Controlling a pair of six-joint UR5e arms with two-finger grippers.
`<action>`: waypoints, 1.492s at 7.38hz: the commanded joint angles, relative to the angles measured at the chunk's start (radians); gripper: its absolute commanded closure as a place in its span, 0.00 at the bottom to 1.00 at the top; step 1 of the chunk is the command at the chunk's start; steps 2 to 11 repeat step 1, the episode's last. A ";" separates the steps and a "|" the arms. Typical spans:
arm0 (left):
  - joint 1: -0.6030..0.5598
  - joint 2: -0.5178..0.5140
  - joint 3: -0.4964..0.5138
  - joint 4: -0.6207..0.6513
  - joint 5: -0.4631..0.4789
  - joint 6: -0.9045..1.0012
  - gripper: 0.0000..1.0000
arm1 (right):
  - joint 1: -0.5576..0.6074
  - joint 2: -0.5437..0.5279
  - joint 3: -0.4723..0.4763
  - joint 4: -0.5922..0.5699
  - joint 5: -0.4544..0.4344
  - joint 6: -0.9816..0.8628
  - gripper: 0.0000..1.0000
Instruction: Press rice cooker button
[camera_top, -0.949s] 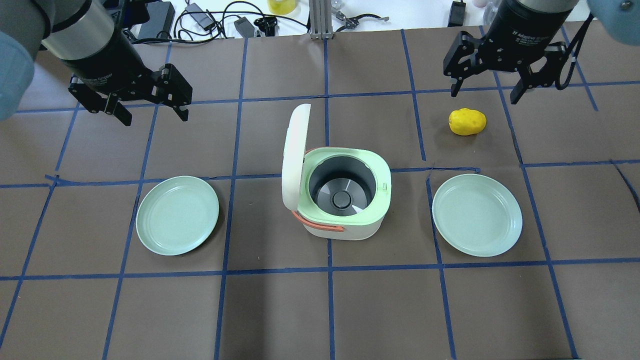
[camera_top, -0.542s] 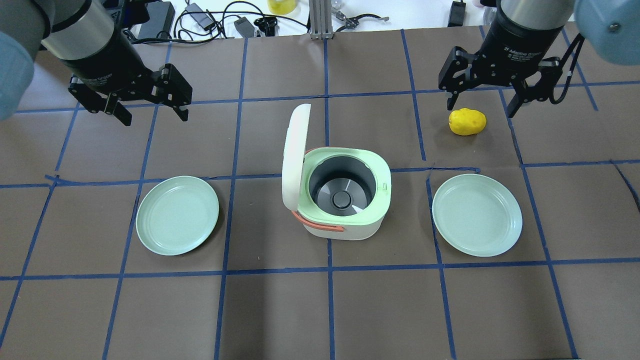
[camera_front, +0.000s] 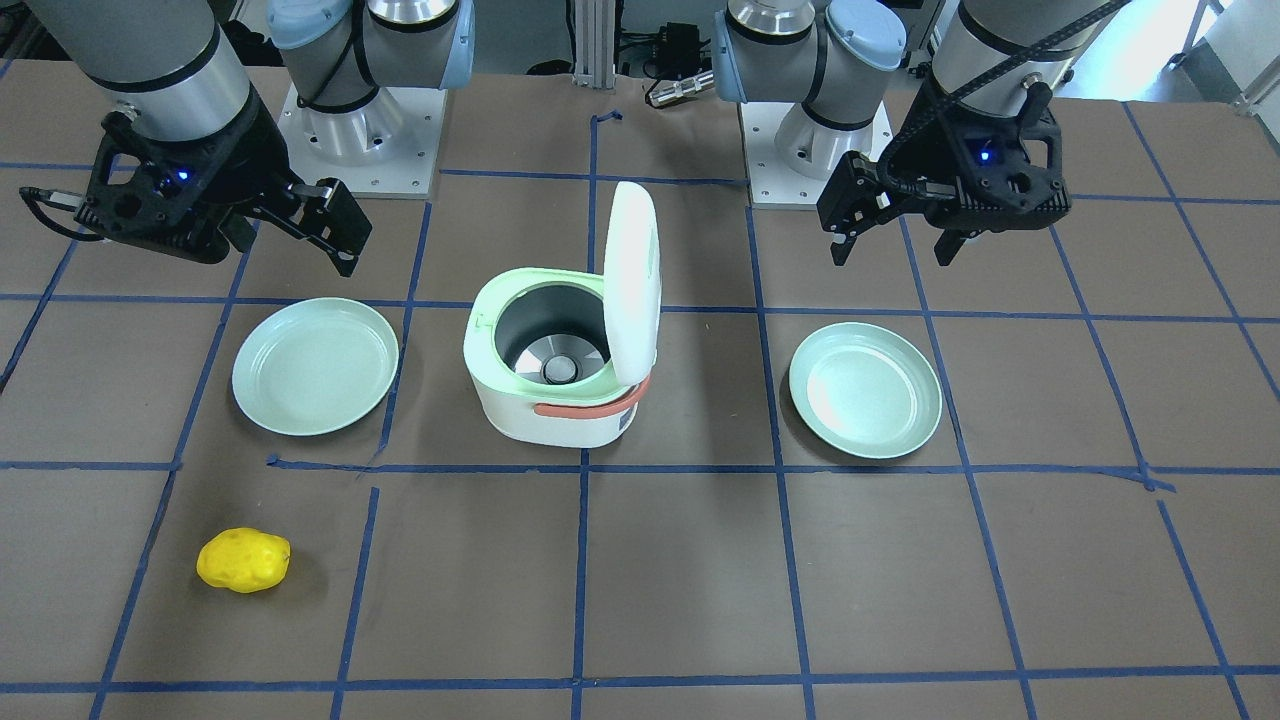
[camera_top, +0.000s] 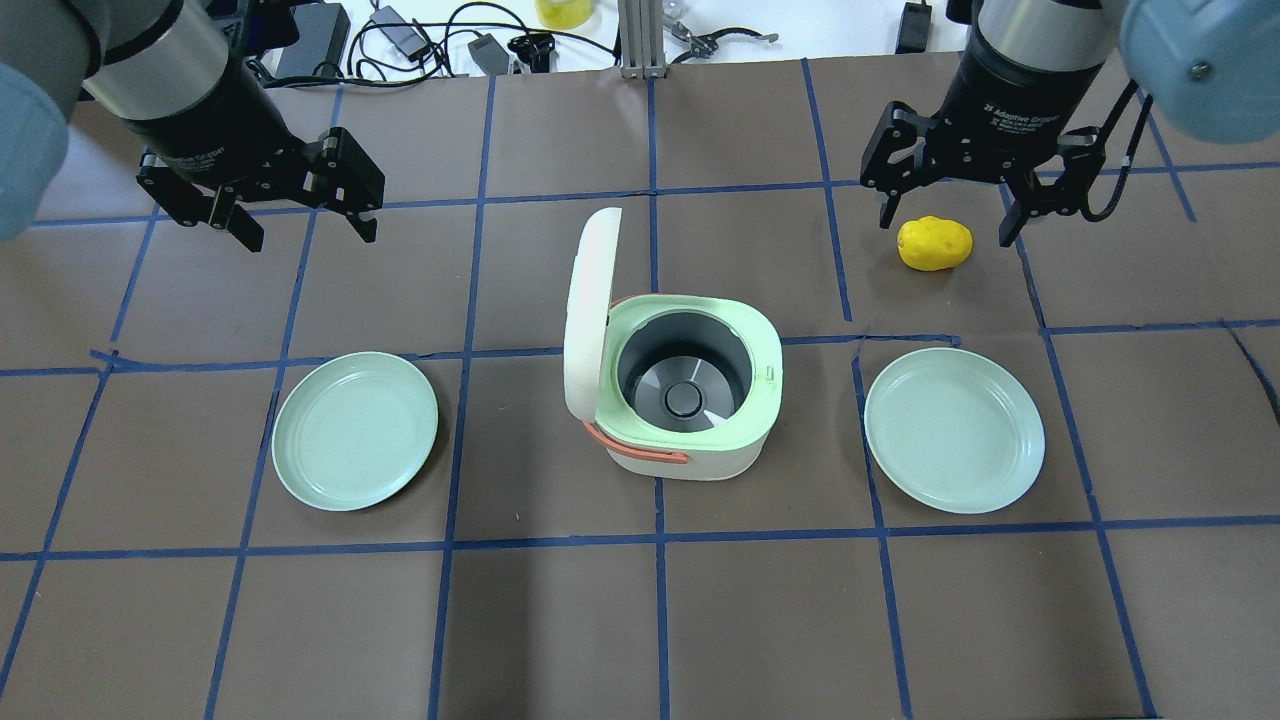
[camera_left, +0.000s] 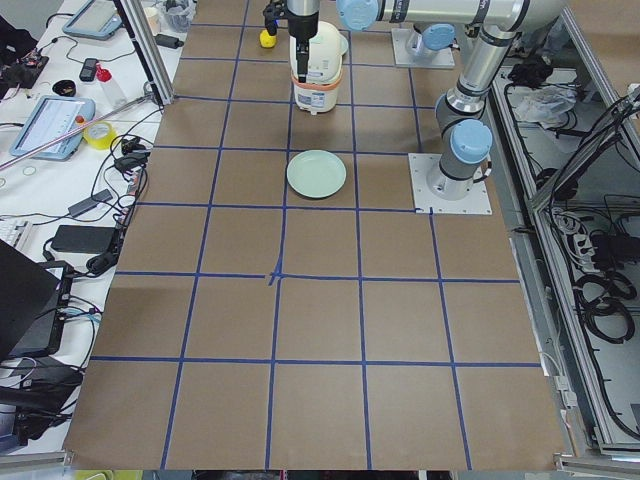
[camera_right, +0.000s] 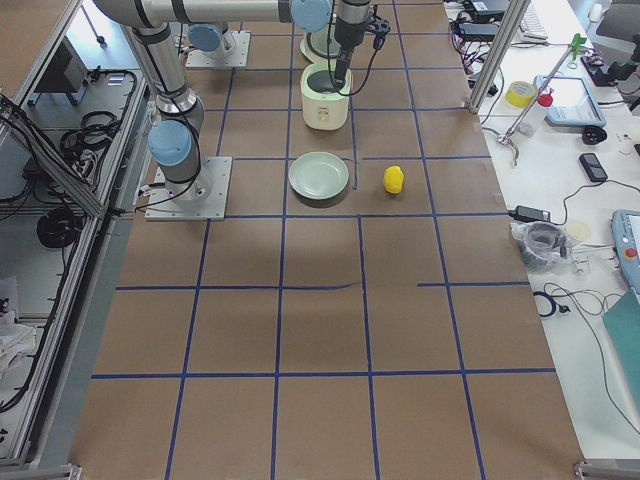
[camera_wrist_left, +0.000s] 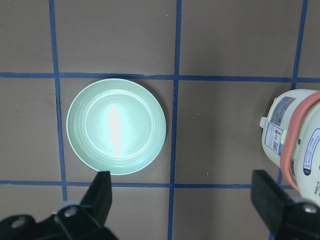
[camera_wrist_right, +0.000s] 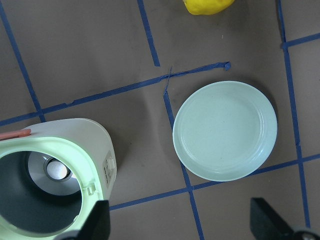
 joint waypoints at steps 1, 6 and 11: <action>0.000 0.000 0.000 0.000 0.000 0.000 0.00 | 0.000 0.000 0.001 0.000 -0.010 -0.001 0.00; 0.000 0.000 0.000 0.000 0.000 0.000 0.00 | 0.000 0.000 0.001 0.000 -0.010 -0.001 0.00; 0.000 0.000 0.000 0.000 0.000 0.000 0.00 | 0.000 0.000 0.001 0.000 -0.010 -0.001 0.00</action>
